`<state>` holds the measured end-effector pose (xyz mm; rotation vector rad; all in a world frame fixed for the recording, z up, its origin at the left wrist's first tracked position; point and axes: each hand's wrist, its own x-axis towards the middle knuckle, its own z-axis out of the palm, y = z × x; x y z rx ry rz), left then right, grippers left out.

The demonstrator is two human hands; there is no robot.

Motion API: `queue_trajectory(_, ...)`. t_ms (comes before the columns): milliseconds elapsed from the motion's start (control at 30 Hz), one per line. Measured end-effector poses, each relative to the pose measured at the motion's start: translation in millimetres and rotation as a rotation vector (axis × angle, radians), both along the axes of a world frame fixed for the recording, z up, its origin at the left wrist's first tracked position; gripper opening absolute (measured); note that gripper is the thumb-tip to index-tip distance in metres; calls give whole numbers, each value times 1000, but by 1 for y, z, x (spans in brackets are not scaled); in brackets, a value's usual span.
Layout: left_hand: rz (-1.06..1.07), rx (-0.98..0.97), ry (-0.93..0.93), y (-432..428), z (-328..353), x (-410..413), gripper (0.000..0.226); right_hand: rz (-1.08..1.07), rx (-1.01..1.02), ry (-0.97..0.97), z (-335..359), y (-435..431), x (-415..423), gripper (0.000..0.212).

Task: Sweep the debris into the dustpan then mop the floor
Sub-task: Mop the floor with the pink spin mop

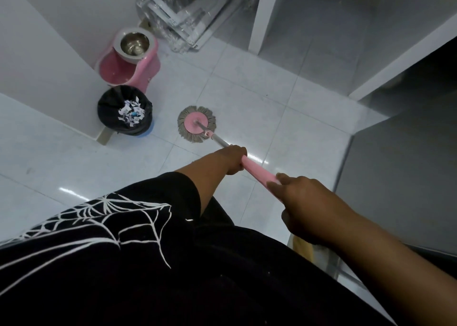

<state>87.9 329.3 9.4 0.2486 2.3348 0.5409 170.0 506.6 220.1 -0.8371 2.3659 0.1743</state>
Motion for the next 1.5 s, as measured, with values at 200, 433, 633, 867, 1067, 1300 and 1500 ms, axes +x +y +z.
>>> queue_trajectory(200, 76, -50, -23, -75, -4, -84, 33, -15, -79, 23, -27, -78, -79, 48)
queue_trajectory(433, 141, -30, -16, -173, -25, -193, 34, -81, -173, 59, -41, -172, -186, 40)
queue_trajectory(633, 126, -88, 0, -214, -34, -241, 39, -117, -196, 29, -56, -215, -227, 34)
queue_trajectory(867, 87, -105, 7, -189, -28, -209, 40, -127, -185, 53, -50, -194, -190, 31)
queue_trajectory(1067, 8, -111, -4, -133, -17, -126, 33, -196, -162, 49, -30, -148, -101, 33)
queue_trajectory(1300, -99, 5, 26, -61, -16, -23, 19, -235, -77, 22, -1, -84, 10, 30)
queue_trajectory(1500, -235, 27, 26, -47, -13, 12, 12, -239, -71, -14, 11, -74, 50, 33)
